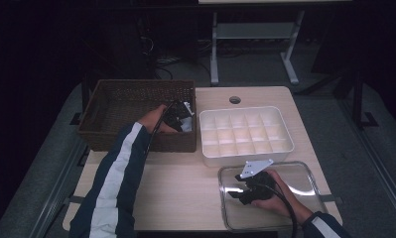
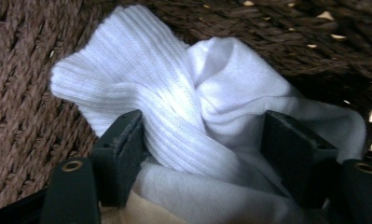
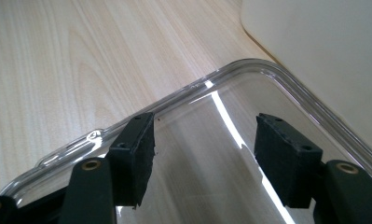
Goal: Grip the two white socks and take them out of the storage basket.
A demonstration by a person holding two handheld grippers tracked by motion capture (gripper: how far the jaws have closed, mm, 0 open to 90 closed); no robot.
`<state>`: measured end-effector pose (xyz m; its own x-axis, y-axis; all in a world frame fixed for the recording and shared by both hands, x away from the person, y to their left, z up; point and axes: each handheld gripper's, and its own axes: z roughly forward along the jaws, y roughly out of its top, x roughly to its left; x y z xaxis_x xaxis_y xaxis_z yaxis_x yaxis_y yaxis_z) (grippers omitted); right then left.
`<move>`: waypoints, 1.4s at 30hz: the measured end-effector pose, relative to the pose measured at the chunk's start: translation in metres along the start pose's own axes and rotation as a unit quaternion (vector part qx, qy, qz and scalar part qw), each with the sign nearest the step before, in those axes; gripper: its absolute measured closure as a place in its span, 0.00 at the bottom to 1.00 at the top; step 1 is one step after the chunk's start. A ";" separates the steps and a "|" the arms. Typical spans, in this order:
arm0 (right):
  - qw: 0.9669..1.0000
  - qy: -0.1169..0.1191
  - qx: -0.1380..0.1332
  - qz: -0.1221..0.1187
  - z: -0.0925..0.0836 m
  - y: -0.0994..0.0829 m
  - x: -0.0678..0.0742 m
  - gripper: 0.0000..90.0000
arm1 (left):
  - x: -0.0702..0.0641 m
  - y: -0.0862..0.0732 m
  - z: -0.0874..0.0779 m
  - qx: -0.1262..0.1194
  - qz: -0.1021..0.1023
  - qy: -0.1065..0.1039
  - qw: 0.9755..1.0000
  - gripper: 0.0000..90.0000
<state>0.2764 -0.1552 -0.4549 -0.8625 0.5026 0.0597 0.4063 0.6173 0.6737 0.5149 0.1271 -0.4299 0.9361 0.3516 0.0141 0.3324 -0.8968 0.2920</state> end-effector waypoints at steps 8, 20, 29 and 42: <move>1.000 -0.002 -0.001 0.001 0.000 0.000 0.000 0.42 | -0.002 0.002 -0.004 0.010 0.026 0.041 0.999 0.72; 1.000 -0.005 -0.014 0.002 -0.003 0.000 0.000 0.42 | -0.003 -0.008 -0.035 -0.088 -0.010 0.112 0.990 0.85; 1.000 -0.005 -0.017 0.005 -0.004 0.000 -0.001 0.42 | -0.002 -0.018 -0.062 -0.155 -0.040 0.137 0.978 0.85; 1.000 -0.005 -0.017 0.008 -0.004 0.000 0.000 0.42 | -0.005 -0.023 -0.079 -0.201 -0.053 0.146 0.967 0.86</move>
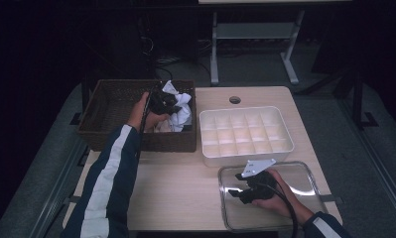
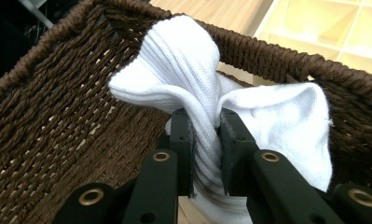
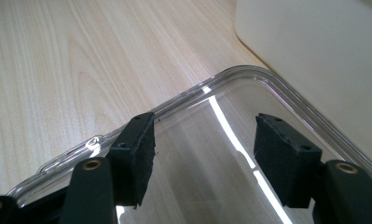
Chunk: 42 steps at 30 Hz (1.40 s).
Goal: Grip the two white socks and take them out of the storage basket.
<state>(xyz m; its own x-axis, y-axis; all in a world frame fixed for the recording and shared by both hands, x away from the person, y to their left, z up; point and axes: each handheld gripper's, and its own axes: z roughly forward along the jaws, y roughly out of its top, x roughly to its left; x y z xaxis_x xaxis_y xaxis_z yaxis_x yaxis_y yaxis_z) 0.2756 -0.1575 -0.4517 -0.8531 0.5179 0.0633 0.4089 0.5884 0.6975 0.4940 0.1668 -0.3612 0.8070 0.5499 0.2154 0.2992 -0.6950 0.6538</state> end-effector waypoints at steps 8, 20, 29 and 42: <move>1.000 0.005 -0.004 0.004 0.000 0.001 0.000 0.41 | 0.001 -0.010 -0.010 -0.031 -0.033 0.001 0.999 0.87; 1.000 0.009 -0.010 0.005 0.000 -0.001 -0.002 0.40 | -0.001 -0.018 -0.043 -0.083 -0.053 0.028 0.995 0.87; 1.000 -0.001 -0.013 0.002 -0.001 -0.001 -0.002 0.40 | -0.003 -0.022 -0.083 -0.146 -0.073 0.044 0.986 0.88; 1.000 -0.011 -0.014 0.000 -0.002 0.000 0.000 0.58 | -0.021 -0.012 -0.131 -0.196 -0.052 0.042 0.978 0.88</move>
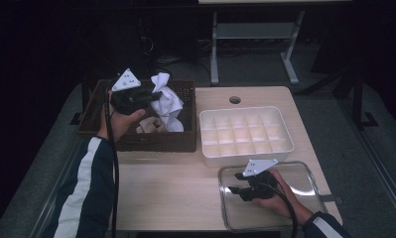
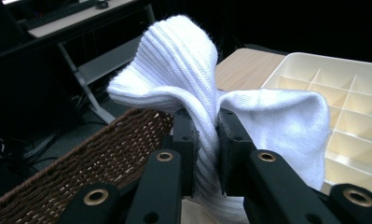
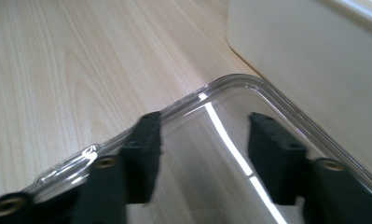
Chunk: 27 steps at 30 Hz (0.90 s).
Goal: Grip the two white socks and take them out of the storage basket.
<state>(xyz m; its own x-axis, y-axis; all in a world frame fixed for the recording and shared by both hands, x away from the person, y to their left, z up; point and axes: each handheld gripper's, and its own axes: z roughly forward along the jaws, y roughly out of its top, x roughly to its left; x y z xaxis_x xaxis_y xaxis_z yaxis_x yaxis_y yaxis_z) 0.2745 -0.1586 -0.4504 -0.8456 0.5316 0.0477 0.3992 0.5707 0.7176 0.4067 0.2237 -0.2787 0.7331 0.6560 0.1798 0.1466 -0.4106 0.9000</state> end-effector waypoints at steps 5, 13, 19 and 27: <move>1.000 0.008 0.003 -0.010 -0.001 -0.001 0.003 0.72 | -0.012 -0.003 -0.009 -0.005 0.009 -0.013 1.000 0.88; 0.999 0.025 0.003 -0.025 -0.001 0.000 0.008 0.82 | -0.035 -0.010 -0.035 -0.038 0.005 -0.053 0.998 0.88; 0.999 0.027 0.002 -0.024 -0.002 0.000 0.009 0.81 | -0.059 -0.009 -0.055 -0.055 0.017 -0.084 0.995 0.88; 0.999 0.029 -0.001 -0.028 -0.002 0.001 0.010 0.81 | -0.086 -0.017 -0.069 -0.058 0.020 -0.129 0.990 0.88</move>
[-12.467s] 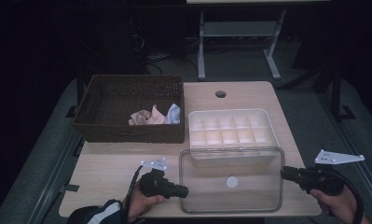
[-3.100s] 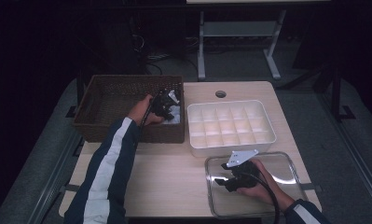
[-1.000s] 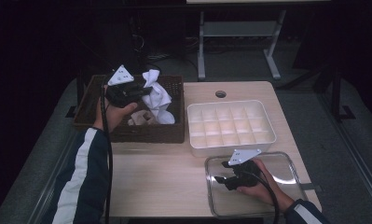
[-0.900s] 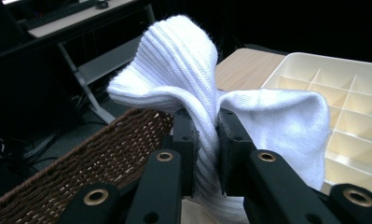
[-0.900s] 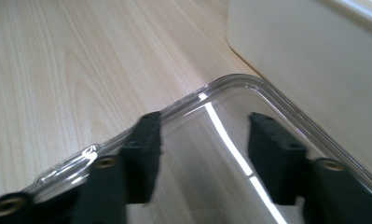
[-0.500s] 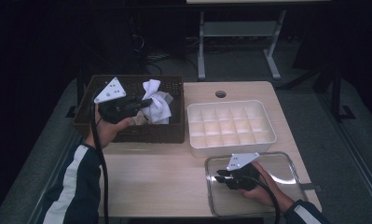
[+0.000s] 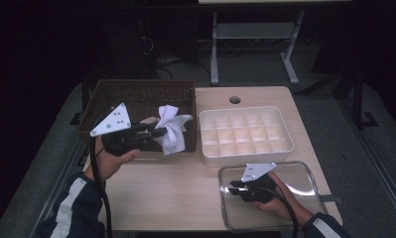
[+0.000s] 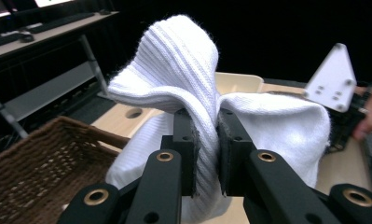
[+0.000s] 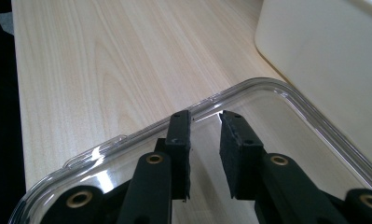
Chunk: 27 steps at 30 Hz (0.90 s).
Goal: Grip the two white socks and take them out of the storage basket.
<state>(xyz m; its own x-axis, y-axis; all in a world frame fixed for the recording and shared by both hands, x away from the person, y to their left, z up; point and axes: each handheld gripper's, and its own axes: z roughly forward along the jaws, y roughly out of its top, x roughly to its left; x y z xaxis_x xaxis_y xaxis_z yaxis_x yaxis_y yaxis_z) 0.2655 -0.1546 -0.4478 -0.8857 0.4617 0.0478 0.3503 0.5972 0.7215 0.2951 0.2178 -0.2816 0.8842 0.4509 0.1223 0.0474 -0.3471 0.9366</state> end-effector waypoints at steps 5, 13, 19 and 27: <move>1.000 -0.001 0.001 -0.001 0.001 0.000 0.000 0.80 | -0.018 -0.010 0.002 0.018 0.004 -0.022 1.000 0.88; 1.000 0.001 0.003 -0.004 0.000 0.000 0.002 0.80 | -0.036 -0.066 0.030 0.095 -0.032 -0.063 0.993 0.88; 1.000 0.002 0.003 -0.003 0.000 0.000 0.002 0.80 | -0.054 -0.098 0.043 0.150 -0.051 -0.104 0.982 0.88; 1.000 0.002 0.006 -0.007 0.002 0.001 0.003 0.79 | -0.057 -0.139 0.056 0.210 -0.068 -0.122 0.968 0.87</move>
<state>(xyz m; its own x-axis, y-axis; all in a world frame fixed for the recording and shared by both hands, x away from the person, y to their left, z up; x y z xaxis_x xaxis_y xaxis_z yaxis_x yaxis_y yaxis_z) 0.2636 -0.1509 -0.4483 -0.8912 0.4517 0.0405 0.3422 0.6111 0.7138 0.2641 0.1940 -0.4368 0.9373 0.3264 -0.1219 0.3107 -0.6249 0.7162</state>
